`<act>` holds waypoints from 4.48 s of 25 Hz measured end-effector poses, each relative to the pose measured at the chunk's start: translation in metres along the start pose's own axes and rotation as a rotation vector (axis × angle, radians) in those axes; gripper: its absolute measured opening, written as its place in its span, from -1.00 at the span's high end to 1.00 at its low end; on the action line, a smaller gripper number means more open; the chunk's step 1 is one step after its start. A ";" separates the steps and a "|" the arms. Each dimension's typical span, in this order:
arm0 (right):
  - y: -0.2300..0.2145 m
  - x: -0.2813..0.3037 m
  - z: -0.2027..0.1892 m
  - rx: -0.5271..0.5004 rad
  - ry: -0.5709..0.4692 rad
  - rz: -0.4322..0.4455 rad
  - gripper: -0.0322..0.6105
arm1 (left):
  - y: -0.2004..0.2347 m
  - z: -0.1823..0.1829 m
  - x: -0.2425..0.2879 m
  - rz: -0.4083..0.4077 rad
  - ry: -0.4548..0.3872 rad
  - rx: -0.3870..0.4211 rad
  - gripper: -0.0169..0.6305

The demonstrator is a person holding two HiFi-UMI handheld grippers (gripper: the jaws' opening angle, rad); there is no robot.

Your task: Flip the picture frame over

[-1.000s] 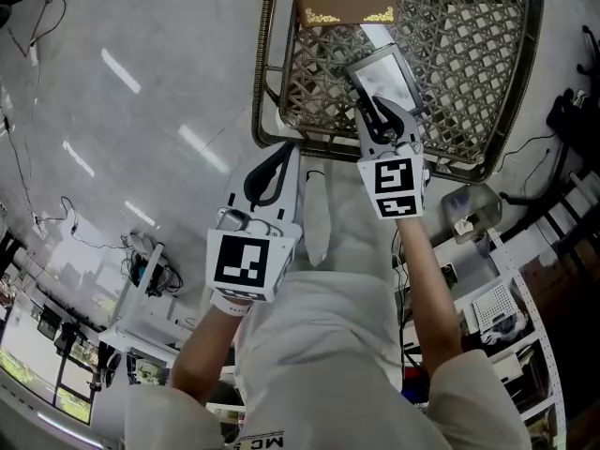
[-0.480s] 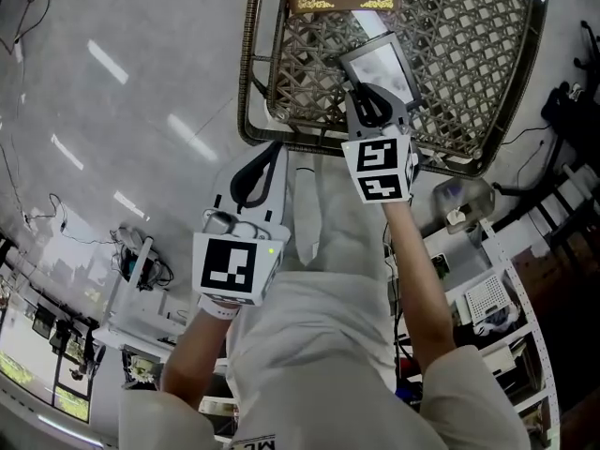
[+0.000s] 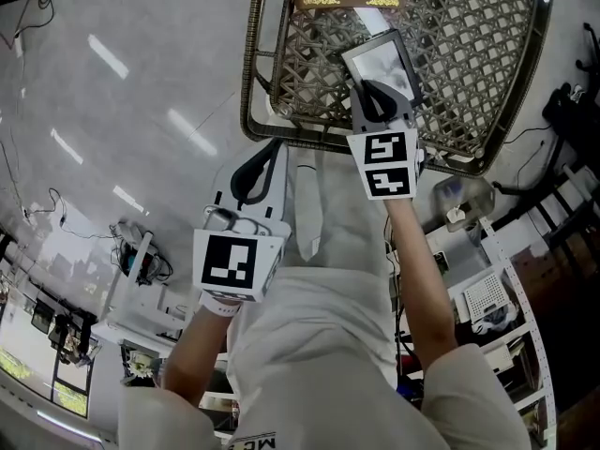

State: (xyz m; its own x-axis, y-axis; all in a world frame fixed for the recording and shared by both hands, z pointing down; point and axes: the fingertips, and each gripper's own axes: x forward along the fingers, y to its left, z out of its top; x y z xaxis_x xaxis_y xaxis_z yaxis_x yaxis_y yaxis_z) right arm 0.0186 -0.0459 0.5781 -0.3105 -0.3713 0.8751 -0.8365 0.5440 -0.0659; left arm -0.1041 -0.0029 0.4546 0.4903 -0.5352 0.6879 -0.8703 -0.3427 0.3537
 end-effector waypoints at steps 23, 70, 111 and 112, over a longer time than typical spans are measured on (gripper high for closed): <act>0.016 -0.063 0.060 0.716 -0.305 0.720 0.66 | -0.018 0.001 0.020 -0.003 0.022 0.010 0.88; -0.114 -0.070 0.001 0.920 -0.465 0.712 0.49 | -0.112 0.007 0.079 -0.038 0.072 0.104 0.88; -0.086 -0.253 0.061 0.317 -0.501 0.044 0.84 | -0.118 0.125 -0.043 -0.067 -0.173 0.191 0.88; -0.082 -0.263 0.064 0.303 -0.510 0.036 0.84 | -0.120 0.131 -0.051 -0.072 -0.187 0.199 0.88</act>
State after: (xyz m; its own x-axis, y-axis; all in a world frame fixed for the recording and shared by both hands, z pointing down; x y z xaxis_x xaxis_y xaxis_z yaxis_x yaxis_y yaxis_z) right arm 0.1401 -0.0415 0.3228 -0.4564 -0.7117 0.5340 -0.8896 0.3520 -0.2911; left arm -0.0184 -0.0357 0.2944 0.5666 -0.6310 0.5299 -0.8158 -0.5199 0.2533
